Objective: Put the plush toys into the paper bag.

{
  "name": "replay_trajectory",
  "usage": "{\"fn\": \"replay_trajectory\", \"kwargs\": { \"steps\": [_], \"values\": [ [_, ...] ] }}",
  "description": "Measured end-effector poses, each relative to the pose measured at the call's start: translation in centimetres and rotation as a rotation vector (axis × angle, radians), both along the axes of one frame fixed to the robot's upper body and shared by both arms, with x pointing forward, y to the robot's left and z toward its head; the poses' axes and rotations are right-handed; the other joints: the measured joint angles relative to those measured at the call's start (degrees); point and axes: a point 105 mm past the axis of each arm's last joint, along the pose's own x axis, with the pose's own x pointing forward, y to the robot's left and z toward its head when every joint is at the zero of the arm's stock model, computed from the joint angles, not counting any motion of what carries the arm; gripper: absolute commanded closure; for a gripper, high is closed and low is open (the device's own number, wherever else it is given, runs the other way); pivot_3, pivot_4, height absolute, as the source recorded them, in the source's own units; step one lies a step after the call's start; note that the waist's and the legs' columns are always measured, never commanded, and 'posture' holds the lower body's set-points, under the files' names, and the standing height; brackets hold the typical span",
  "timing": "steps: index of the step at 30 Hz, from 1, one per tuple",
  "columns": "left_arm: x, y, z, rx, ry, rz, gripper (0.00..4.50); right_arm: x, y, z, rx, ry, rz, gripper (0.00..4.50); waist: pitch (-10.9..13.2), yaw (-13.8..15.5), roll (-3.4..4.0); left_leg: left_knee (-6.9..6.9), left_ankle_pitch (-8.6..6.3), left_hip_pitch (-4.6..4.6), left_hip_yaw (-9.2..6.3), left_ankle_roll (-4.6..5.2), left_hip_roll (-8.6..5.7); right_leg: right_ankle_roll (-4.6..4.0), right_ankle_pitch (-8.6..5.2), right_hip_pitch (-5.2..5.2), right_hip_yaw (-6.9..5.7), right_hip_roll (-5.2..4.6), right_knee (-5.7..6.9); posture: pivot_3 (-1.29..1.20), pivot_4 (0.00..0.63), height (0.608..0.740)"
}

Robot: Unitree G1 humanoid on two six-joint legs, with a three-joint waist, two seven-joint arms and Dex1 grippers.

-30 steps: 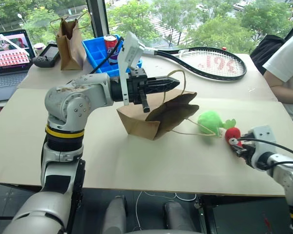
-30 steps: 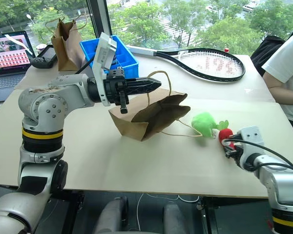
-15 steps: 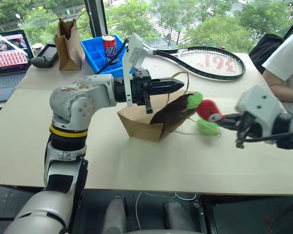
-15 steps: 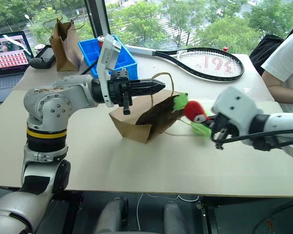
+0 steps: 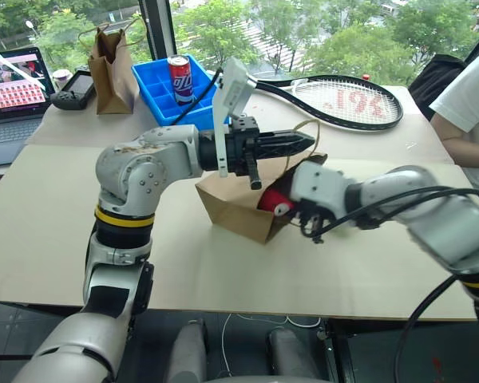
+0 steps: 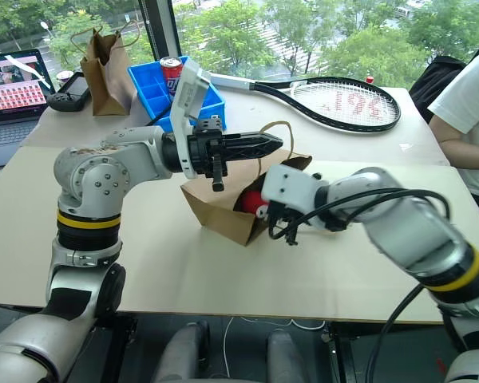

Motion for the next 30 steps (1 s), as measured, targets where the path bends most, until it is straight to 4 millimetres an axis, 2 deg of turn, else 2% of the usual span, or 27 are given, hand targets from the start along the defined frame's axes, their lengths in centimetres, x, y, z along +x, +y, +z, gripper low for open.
{"fn": "replay_trajectory", "kwargs": {
  "steps": [2,6,8,9,12,16,18,23,26,27,30],
  "values": [
    [-0.3,-0.2,-0.2,-0.009,0.009,-0.004,4.5,0.9,0.8,-0.8,-0.01,-0.001,-0.004,4.46,0.0,0.0,0.0,0.01,0.0,-0.02,0.0,0.0,0.0,0.0,0.0,-0.03,0.0,0.01,0.04,0.0,0.15,0.736],
    [0.1,0.1,-0.4,-0.011,0.026,0.028,4.5,1.7,2.1,-1.1,0.044,-0.006,-0.02,4.46,0.0,0.04,0.0,0.04,0.01,-0.02,-0.01,0.0,0.01,0.01,0.0,-0.03,-0.02,0.01,0.08,0.0,0.15,0.736],
    [0.1,0.2,-0.4,-0.012,0.028,0.038,4.5,1.5,3.3,-1.2,0.164,0.028,-0.032,3.66,0.0,0.07,0.0,0.02,0.01,-0.02,-0.03,0.0,0.01,0.01,0.01,0.01,-0.04,0.02,0.08,0.0,0.15,0.736],
    [0.1,0.2,-0.4,-0.011,0.026,0.041,4.5,1.4,3.5,-1.5,0.196,0.047,-0.035,3.46,0.0,0.2,0.0,0.03,0.01,-0.03,-0.03,0.0,0.0,0.01,0.01,0.01,-0.04,0.01,0.08,0.0,0.15,0.736],
    [0.0,0.5,-0.2,-0.016,0.024,0.048,4.5,1.3,2.8,-2.0,0.252,0.073,-0.089,2.34,0.0,0.53,0.0,0.07,0.01,-0.03,-0.03,0.0,-0.01,0.02,0.01,0.05,-0.05,0.0,0.07,0.0,0.15,0.736],
    [0.0,0.5,-0.2,-0.017,0.025,0.052,4.5,1.2,1.6,-1.1,0.308,0.051,-0.144,0.99,0.0,0.48,0.0,0.07,0.01,-0.01,-0.04,0.0,0.01,0.02,0.03,0.05,-0.05,0.02,0.09,0.0,0.15,0.736],
    [0.0,0.6,-0.2,-0.017,0.026,0.05,4.5,0.9,0.3,-0.5,0.342,0.044,-0.179,0.42,0.0,0.53,0.0,0.05,0.01,-0.02,-0.04,-0.01,0.0,0.02,0.02,0.05,-0.06,0.01,0.07,0.0,0.15,0.736],
    [0.0,0.6,-0.4,-0.009,0.031,0.052,4.5,-0.7,-3.0,1.9,0.46,0.027,-0.228,0.42,0.0,0.67,-0.01,0.04,0.0,0.01,-0.04,0.0,0.0,0.02,0.02,0.09,-0.05,0.01,0.05,0.0,0.15,0.736],
    [0.1,0.8,-0.9,0.006,0.041,0.061,4.5,-1.8,-5.8,1.8,0.498,0.063,-0.282,0.42,0.0,0.71,-0.01,0.06,0.0,0.03,-0.04,0.0,-0.01,0.03,0.02,0.13,-0.05,0.0,0.03,0.0,0.15,0.736],
    [0.2,0.9,-1.0,0.008,0.045,0.064,4.5,-1.7,-6.8,1.8,0.505,0.058,-0.322,0.42,0.0,0.71,-0.01,0.07,0.0,0.03,-0.04,0.0,-0.01,0.02,0.02,0.14,-0.05,-0.01,0.03,0.0,0.15,0.736],
    [0.2,0.9,-1.2,0.011,0.05,0.064,4.5,0.2,-11.4,2.5,0.527,-0.021,-0.536,0.42,0.0,0.41,-0.01,0.14,0.01,0.08,-0.04,0.0,-0.01,0.0,0.05,0.16,-0.03,0.0,0.03,0.0,0.15,0.736]
  ]
}}
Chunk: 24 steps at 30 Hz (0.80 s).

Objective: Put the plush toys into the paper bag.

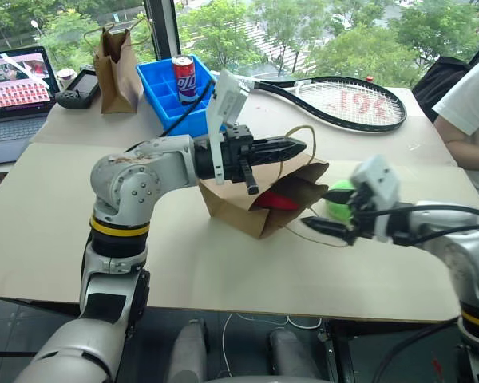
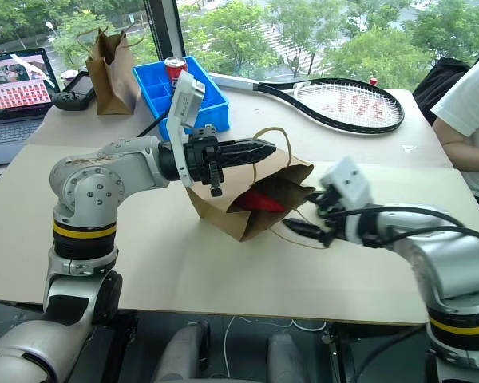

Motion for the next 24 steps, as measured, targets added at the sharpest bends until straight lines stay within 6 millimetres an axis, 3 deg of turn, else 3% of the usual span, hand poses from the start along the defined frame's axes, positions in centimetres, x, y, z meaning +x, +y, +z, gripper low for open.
{"fn": "replay_trajectory", "kwargs": {
  "steps": [2,5,6,11,14,18,20,22,24],
  "values": [
    [0.0,0.0,0.0,0.0,0.0,0.0,4.5,1.1,-2.1,-0.5,0.001,0.004,-0.117,0.42,0.0,-0.36,0.0,-0.03,0.0,0.11,0.0,0.0,0.0,0.0,0.0,0.06,0.02,0.0,0.0,0.0,0.15,0.736],
    [0.0,-0.1,-0.1,0.002,0.001,-0.001,4.5,2.6,-3.0,-1.9,0.024,0.015,-0.193,0.42,-0.01,-0.79,0.01,-0.1,0.0,0.15,0.0,0.0,0.0,0.01,-0.01,0.05,0.07,0.03,0.01,0.0,0.15,0.736],
    [0.0,-0.1,-0.1,0.003,0.002,-0.003,4.5,3.8,-3.1,-3.0,0.061,0.021,-0.22,0.42,-0.01,-0.94,0.01,-0.1,0.0,0.18,0.0,0.01,0.01,0.01,-0.01,0.07,0.08,0.07,0.0,0.0,0.15,0.736],
    [0.0,-0.1,-0.1,0.008,0.002,-0.001,4.5,5.5,-3.1,-8.1,0.112,0.108,-0.269,0.42,0.0,-0.61,0.02,-0.14,0.01,0.15,0.0,0.01,-0.04,0.05,-0.02,0.08,0.09,0.03,-0.01,0.0,0.15,0.736],
    [0.0,0.0,-0.1,0.01,0.001,0.004,4.5,6.2,-3.4,-8.3,0.117,0.084,-0.275,1.13,0.0,-0.53,0.02,-0.11,0.01,0.19,-0.01,0.01,-0.05,0.06,-0.02,0.15,0.07,0.02,-0.01,0.0,0.15,0.736],
    [0.1,0.0,-0.1,0.012,0.0,0.01,4.5,5.9,-4.1,-8.4,0.099,0.043,-0.283,2.57,0.0,-0.35,0.02,-0.09,0.03,0.21,-0.01,-0.04,-0.06,0.07,-0.01,0.2,0.08,0.02,-0.01,0.0,0.15,0.736],
    [0.1,0.1,-0.1,0.015,-0.001,0.014,4.5,5.6,-4.7,-8.0,0.063,0.025,-0.284,3.03,0.0,-0.25,0.03,-0.08,0.04,0.18,0.0,-0.05,-0.09,0.08,-0.01,0.18,0.08,-0.01,-0.01,0.0,0.15,0.736],
    [0.2,0.2,-0.1,0.018,-0.002,0.021,4.5,4.6,-6.3,-6.2,-0.024,-0.009,-0.284,3.77,0.04,-0.09,0.1,-0.1,0.04,0.08,0.0,-0.04,-0.15,0.11,-0.03,0.1,0.12,-0.04,-0.02,0.0,0.15,0.736],
    [0.3,0.3,-0.1,0.018,-0.002,0.027,4.5,3.9,-7.0,-2.8,-0.069,-0.068,-0.257,4.33,0.11,-0.21,0.26,-0.13,0.04,0.06,0.0,-0.04,-0.17,0.12,-0.03,0.08,0.17,-0.04,-0.04,0.0,0.15,0.736]
  ]
}}
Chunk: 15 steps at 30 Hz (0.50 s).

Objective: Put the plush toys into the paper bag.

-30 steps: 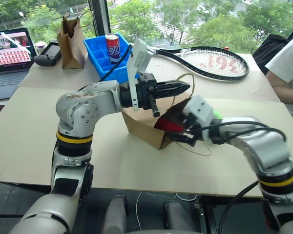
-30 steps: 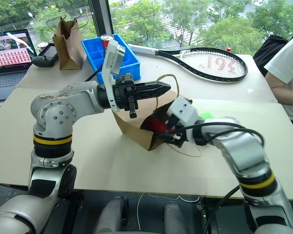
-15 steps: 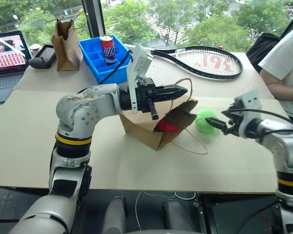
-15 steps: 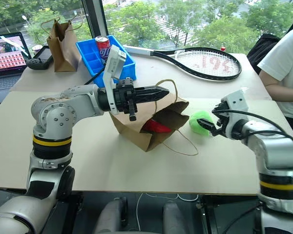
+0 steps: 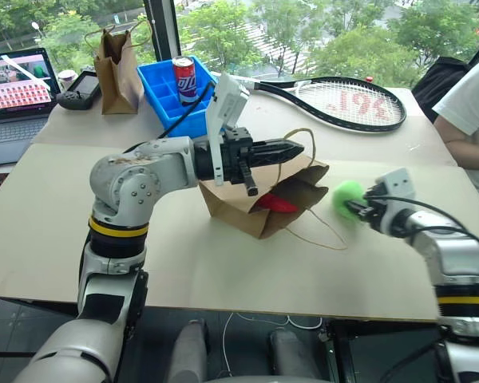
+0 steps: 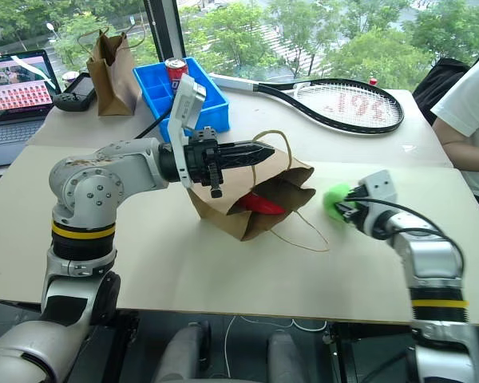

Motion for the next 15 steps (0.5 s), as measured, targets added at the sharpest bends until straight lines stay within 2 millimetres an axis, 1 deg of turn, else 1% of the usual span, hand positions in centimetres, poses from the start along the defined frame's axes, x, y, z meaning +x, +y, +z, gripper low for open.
{"fn": "replay_trajectory", "kwargs": {
  "steps": [1,2,3,4,5,7,9,11,15],
  "values": [
    [0.0,0.0,0.0,-0.001,0.001,-0.001,4.5,-0.4,0.2,2.0,-0.017,-0.04,0.026,4.47,0.0,-0.23,0.0,-0.04,0.0,0.06,0.0,0.0,0.03,0.0,0.0,0.01,0.0,0.04,0.0,0.0,0.15,0.736],
    [0.0,-0.1,0.0,-0.001,0.002,-0.002,4.5,-0.7,0.5,3.3,-0.03,-0.063,0.049,4.47,0.0,-0.4,0.0,-0.07,0.0,0.11,-0.01,0.0,0.05,-0.01,0.0,0.01,0.01,0.06,0.0,0.0,0.15,0.736],
    [0.0,-0.2,0.0,-0.002,0.004,-0.006,4.5,-1.6,1.3,4.7,-0.043,-0.052,0.108,4.47,0.02,-0.44,0.04,-0.15,0.0,0.13,-0.02,0.0,0.04,-0.01,-0.01,0.01,0.02,0.05,0.02,0.0,0.15,0.736],
    [0.0,-0.2,-0.1,-0.003,0.005,-0.005,4.5,-2.6,2.6,5.8,-0.057,-0.028,0.19,4.47,0.03,-0.47,0.05,-0.18,0.0,0.19,-0.02,0.0,0.05,-0.02,-0.02,0.02,0.02,0.07,0.02,0.0,0.15,0.736],
    [0.1,-0.2,0.0,-0.005,0.004,-0.004,4.5,-3.1,3.5,6.3,-0.057,-0.02,0.237,4.47,0.03,-0.56,0.04,-0.16,0.0,0.22,-0.04,0.0,0.09,-0.03,-0.02,0.05,0.02,0.11,0.01,0.0,0.15,0.736],
    [0.1,-0.3,0.0,-0.007,0.004,-0.007,4.5,-4.6,6.7,7.4,-0.041,0.003,0.38,4.47,0.04,-0.72,0.04,-0.14,0.0,0.23,-0.04,0.0,0.08,-0.03,-0.02,0.06,0.04,0.1,0.01,0.0,0.15,0.736],
    [0.0,-0.4,0.1,-0.009,0.002,-0.011,4.5,-5.7,9.4,7.1,-0.039,0.051,0.496,4.47,0.04,-0.56,0.04,-0.11,0.0,0.21,-0.04,0.0,0.07,-0.03,-0.02,0.07,0.03,0.07,0.0,0.0,0.15,0.736],
    [0.1,-0.4,0.2,-0.011,0.0,-0.008,4.5,-6.5,11.0,5.9,-0.038,0.121,0.558,4.47,0.04,-0.37,0.03,-0.07,0.0,0.17,-0.04,0.0,0.04,-0.03,-0.02,0.06,0.03,0.04,-0.01,0.0,0.15,0.736],
    [0.2,-0.4,0.2,-0.013,0.002,-0.003,4.5,-6.2,14.1,3.6,-0.005,0.196,0.63,4.47,0.04,-0.19,0.03,-0.02,0.0,0.04,-0.04,0.0,0.02,-0.04,-0.01,-0.02,0.03,0.03,-0.02,0.0,0.15,0.736]
  ]
}}
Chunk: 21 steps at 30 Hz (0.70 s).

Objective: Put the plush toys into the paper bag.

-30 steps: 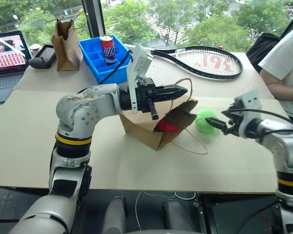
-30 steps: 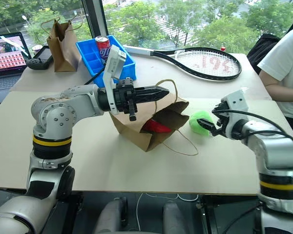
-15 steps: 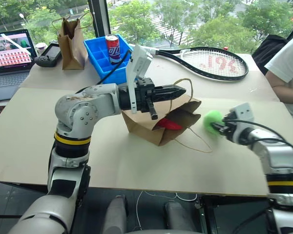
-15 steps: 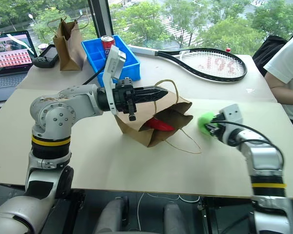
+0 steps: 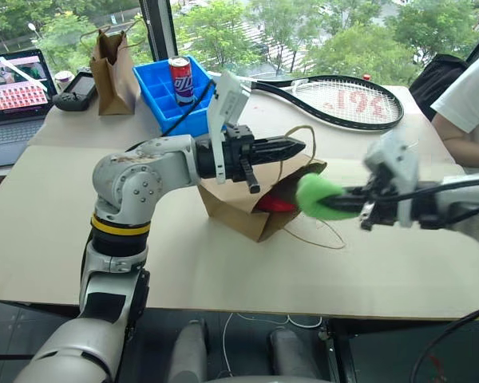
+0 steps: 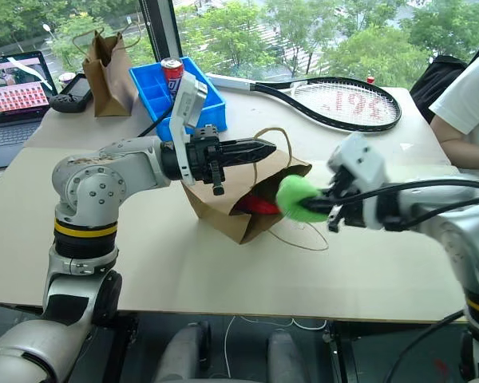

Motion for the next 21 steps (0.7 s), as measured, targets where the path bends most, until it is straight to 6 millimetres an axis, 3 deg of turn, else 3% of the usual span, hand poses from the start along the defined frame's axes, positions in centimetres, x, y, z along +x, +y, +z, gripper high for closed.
{"fn": "replay_trajectory", "kwargs": {
  "steps": [3,9,12,15,18,21],
  "values": [
    [0.0,-0.2,0.1,-0.004,0.0,-0.002,4.5,1.5,1.4,-1.0,0.009,0.018,-0.008,4.47,0.0,-0.02,0.0,0.0,0.0,-0.06,0.0,0.01,0.0,0.01,0.01,-0.06,0.0,0.0,0.01,0.0,0.15,0.736],
    [-0.1,-0.2,0.2,-0.006,-0.001,-0.005,4.5,3.8,3.4,-1.2,0.055,-0.002,-0.028,4.47,0.0,0.04,0.0,-0.04,0.01,-0.08,-0.01,0.01,0.0,0.01,0.0,-0.08,-0.02,0.02,0.02,0.0,0.15,0.736],
    [0.0,-0.2,0.2,-0.009,-0.003,0.001,4.5,5.2,5.1,-1.4,0.194,0.011,-0.064,4.47,0.0,-0.03,-0.01,-0.02,0.01,-0.08,-0.05,0.01,0.01,0.02,0.01,-0.06,-0.04,0.04,0.04,0.0,0.15,0.736],
    [0.0,-0.2,0.2,-0.009,-0.003,0.005,4.5,6.9,6.3,-2.9,0.371,0.061,-0.17,4.47,0.0,-0.04,0.0,-0.04,0.01,-0.08,-0.07,0.01,0.01,0.02,0.01,-0.07,-0.06,0.05,0.09,0.0,0.15,0.736],
    [0.1,-0.1,0.3,-0.01,-0.004,0.015,4.5,8.0,6.5,-4.5,0.485,0.091,-0.294,4.47,0.0,0.08,0.0,-0.02,0.02,-0.15,-0.09,0.0,0.01,0.02,0.01,-0.08,-0.11,0.04,0.08,0.0,0.15,0.736],
    [0.2,0.1,0.4,-0.013,-0.005,0.027,4.5,8.9,6.1,-4.6,0.584,0.08,-0.408,4.47,0.0,0.06,0.0,-0.02,0.02,-0.16,-0.09,-0.01,0.01,0.03,0.02,-0.1,-0.12,0.03,0.09,0.0,0.15,0.736]
  ]
}}
